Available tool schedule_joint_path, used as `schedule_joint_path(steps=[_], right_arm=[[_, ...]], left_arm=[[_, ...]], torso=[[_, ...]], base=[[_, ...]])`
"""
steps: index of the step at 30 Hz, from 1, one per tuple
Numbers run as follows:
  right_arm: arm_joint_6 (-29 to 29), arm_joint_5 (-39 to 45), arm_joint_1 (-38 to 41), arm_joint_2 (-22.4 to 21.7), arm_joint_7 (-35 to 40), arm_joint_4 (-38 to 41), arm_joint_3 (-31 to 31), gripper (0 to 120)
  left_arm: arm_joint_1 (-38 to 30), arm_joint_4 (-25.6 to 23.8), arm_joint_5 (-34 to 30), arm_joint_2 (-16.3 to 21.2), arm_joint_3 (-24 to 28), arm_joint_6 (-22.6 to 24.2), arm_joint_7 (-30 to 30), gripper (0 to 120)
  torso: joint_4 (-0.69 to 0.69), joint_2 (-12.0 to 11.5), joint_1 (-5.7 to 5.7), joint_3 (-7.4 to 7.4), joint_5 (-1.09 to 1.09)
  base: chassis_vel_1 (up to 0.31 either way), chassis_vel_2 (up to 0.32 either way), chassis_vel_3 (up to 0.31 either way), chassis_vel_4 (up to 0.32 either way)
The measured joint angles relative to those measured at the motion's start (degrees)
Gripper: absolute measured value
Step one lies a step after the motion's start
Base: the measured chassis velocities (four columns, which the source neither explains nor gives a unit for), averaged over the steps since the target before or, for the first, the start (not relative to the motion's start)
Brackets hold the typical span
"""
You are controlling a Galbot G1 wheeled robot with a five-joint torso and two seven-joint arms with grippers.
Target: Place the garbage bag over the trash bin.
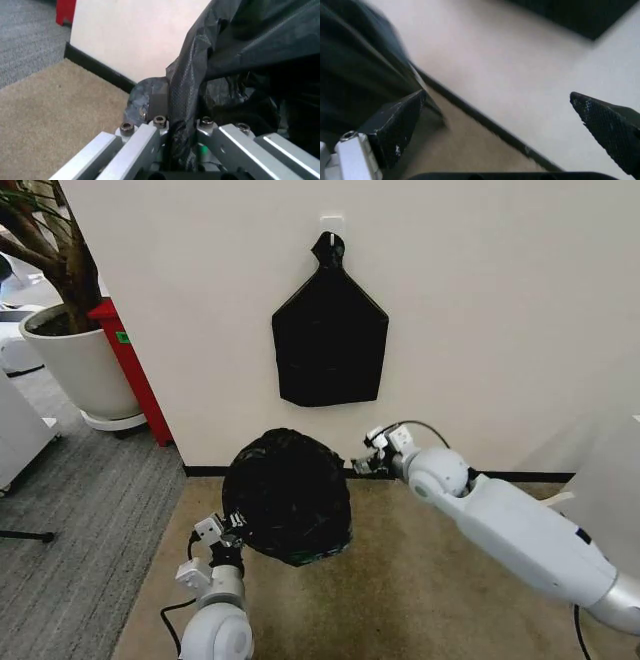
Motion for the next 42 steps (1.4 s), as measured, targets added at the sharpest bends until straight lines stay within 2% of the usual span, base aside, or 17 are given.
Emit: schedule_joint_path(steps=[3, 6, 11, 14, 18, 21, 26, 29, 35, 42], right_arm=[[0.28, 4.25, -1.16, 2.29, 6.35, 6.54, 0.09, 100], [0.70, 6.07, -1.42, 3.91, 9.33, 9.13, -0.60, 100], [2.35, 9.00, -2.03, 7.15, 14.38, 11.34, -3.35, 85], [2.75, 10.45, -2.44, 7.45, 16.21, 11.62, -4.38, 79], [2.89, 11.96, -4.84, 7.45, 18.96, 11.86, -6.90, 61], [2.84, 12.07, -5.56, 7.56, 19.80, 11.71, -7.38, 55], [2.88, 12.18, -6.99, 8.54, 22.92, 7.56, -9.70, 32], [2.88, 12.99, -6.90, 9.21, 24.61, 6.06, -10.37, 25], [2.81, 13.74, -5.25, 11.09, 27.58, 0.98, -12.01, 0], [1.90, 17.47, -1.52, 13.17, 32.51, -4.83, -14.99, 0]], left_arm=[[-1.72, 2.28, 0.18, -0.05, 1.04, -0.30, -0.04, 1], [-3.06, 3.44, 0.22, -0.08, 1.60, -0.32, -0.07, 1], [-6.91, 6.64, 0.21, -0.96, 2.94, -0.33, -0.38, 1], [-7.82, 7.51, 0.18, -1.08, 3.78, -0.36, -0.38, 1], [-9.47, 9.52, 0.24, -0.82, 5.97, -0.51, -0.38, 1], [-9.68, 9.64, 0.35, -0.85, 6.30, -0.52, -0.38, 1], [-9.69, 9.59, 3.65, -1.08, 7.71, -1.06, -0.03, 1], [-9.46, 9.59, 5.60, -1.00, 7.83, -1.55, 0.44, 1], [-8.02, 7.95, 9.57, -0.47, 7.87, -2.72, 1.55, 1], [-6.34, 6.34, 12.03, 0.06, 8.19, -3.65, 2.04, 1]], torso=[[0.02, 0.00, 0.00, 0.00, 0.00], [0.02, 0.00, 0.00, 0.00, 0.01], [0.03, 0.00, 0.00, 0.00, 0.01], [0.02, 0.00, 0.00, 0.01, 0.02], [0.01, 0.00, 0.00, 0.01, 0.01], [0.01, 0.00, 0.00, 0.01, 0.02], [0.00, 0.00, 0.00, 0.01, 0.02], [0.01, 0.00, 0.00, 0.00, 0.02], [0.02, 0.00, 0.00, 0.00, 0.02], [0.02, 0.00, 0.00, 0.00, 0.01]], base=[[0.000, 0.000, 0.000, 0.000], [0.000, 0.000, 0.000, 0.000], [0.000, 0.000, 0.000, 0.000], [0.000, 0.000, 0.000, 0.000], [0.000, 0.000, 0.000, 0.000], [0.000, 0.000, 0.000, 0.000], [0.000, 0.000, 0.000, 0.000], [0.000, 0.000, 0.000, 0.000], [0.000, 0.000, 0.000, 0.000], [0.000, 0.000, 0.000, 0.000]])
